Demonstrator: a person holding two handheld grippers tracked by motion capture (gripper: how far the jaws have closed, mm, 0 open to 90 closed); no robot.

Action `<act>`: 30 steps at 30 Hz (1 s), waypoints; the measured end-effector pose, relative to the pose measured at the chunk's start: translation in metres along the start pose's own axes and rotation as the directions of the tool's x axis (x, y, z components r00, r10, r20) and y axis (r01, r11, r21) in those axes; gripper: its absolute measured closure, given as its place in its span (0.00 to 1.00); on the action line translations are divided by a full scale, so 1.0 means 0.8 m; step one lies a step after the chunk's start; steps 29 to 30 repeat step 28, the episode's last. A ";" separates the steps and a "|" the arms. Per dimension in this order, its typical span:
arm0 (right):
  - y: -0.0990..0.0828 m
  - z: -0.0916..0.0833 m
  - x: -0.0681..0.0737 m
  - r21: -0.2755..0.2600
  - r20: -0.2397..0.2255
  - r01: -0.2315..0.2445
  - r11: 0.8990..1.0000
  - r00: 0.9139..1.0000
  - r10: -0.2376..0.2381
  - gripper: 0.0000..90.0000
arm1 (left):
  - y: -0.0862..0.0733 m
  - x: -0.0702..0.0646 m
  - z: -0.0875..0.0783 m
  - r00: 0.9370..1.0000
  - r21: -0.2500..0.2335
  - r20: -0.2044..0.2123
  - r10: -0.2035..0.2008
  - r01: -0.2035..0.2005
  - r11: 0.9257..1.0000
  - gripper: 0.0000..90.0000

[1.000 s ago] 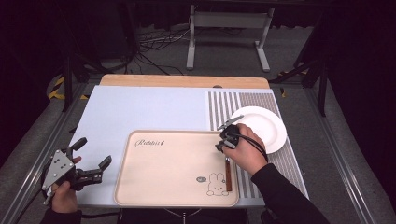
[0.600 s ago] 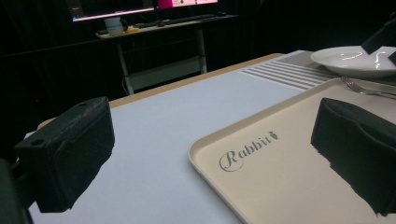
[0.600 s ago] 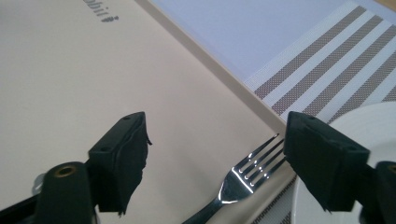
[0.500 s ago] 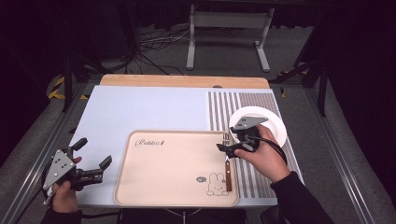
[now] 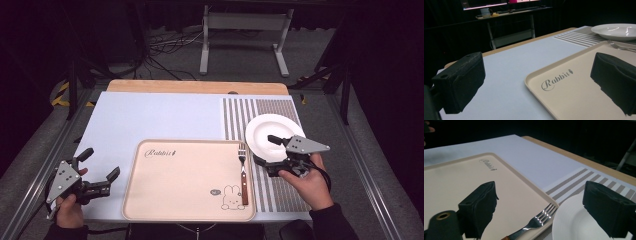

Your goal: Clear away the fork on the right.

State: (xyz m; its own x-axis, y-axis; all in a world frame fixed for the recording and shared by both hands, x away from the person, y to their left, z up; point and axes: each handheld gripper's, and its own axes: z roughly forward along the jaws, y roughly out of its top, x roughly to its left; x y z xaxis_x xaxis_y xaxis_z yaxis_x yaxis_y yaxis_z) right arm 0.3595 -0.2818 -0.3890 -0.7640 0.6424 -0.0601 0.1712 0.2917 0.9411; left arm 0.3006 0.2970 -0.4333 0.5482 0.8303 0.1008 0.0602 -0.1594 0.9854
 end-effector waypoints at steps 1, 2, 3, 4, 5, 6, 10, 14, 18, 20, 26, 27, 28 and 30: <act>-0.003 -0.002 -0.001 -0.018 -0.005 0.005 1.000 1.000 -0.005 0.15 | 0.000 0.000 0.000 1.000 -0.002 0.000 0.000 0.000 1.000 0.00; -0.007 -0.005 -0.002 -0.037 -0.010 0.011 0.999 1.000 -0.011 0.15 | 0.000 0.000 0.000 1.000 -0.002 -0.001 -0.003 0.003 1.000 0.00; -0.011 -0.008 -0.003 -0.054 -0.012 0.016 0.998 1.000 -0.017 0.14 | 0.000 0.000 0.000 1.000 -0.002 -0.001 -0.002 0.002 1.000 0.00; -0.014 -0.010 -0.004 -0.068 -0.016 0.016 0.998 1.000 -0.017 0.14 | 0.000 0.000 0.000 1.000 -0.002 -0.001 -0.002 0.002 1.000 0.00; -0.022 -0.014 -0.006 -0.100 -0.013 0.014 0.995 1.000 -0.016 0.13 | 0.000 0.000 0.000 1.000 -0.001 0.001 0.002 -0.002 1.000 0.00; -0.024 -0.015 -0.006 -0.114 -0.013 0.013 0.993 1.000 -0.014 0.13 | 0.000 0.000 0.000 1.000 -0.001 0.001 0.002 -0.002 1.000 0.00; -0.036 -0.021 -0.010 -0.159 -0.012 0.006 0.987 1.000 -0.008 0.12 | 0.000 0.000 0.000 1.000 0.002 0.002 0.004 -0.004 1.000 0.00; -0.049 -0.028 -0.013 -0.184 0.001 -0.007 0.983 1.000 0.007 0.12 | 0.000 -0.001 0.000 1.000 -0.001 0.004 0.003 -0.003 1.000 0.00; -0.061 -0.037 -0.017 -0.225 0.014 -0.022 0.974 1.000 0.026 0.12 | 0.001 -0.001 -0.001 1.000 -0.006 0.009 0.003 -0.003 1.000 0.00; -0.069 -0.041 -0.020 -0.232 0.018 -0.037 0.972 0.999 0.042 0.12 | 0.002 -0.001 -0.001 1.000 -0.009 0.013 0.007 -0.007 1.000 0.00; -0.086 -0.047 -0.029 -0.225 0.028 -0.070 0.972 0.997 0.078 0.14 | 0.002 -0.001 -0.001 1.000 -0.010 0.017 0.005 -0.005 1.000 0.00; -0.086 -0.047 -0.029 -0.228 0.035 -0.073 0.971 0.996 0.083 0.13 | 0.002 -0.001 -0.001 1.000 -0.010 0.017 0.006 -0.006 1.000 0.00; -0.086 -0.047 -0.030 -0.228 0.040 -0.070 0.971 0.996 0.081 0.12 | 0.002 -0.001 -0.001 1.000 -0.010 0.017 0.006 -0.006 1.000 0.00; -0.086 -0.047 -0.030 -0.228 0.040 -0.070 0.971 0.996 0.081 0.12 | 0.002 -0.001 -0.001 1.000 -0.010 0.017 0.006 -0.006 1.000 0.00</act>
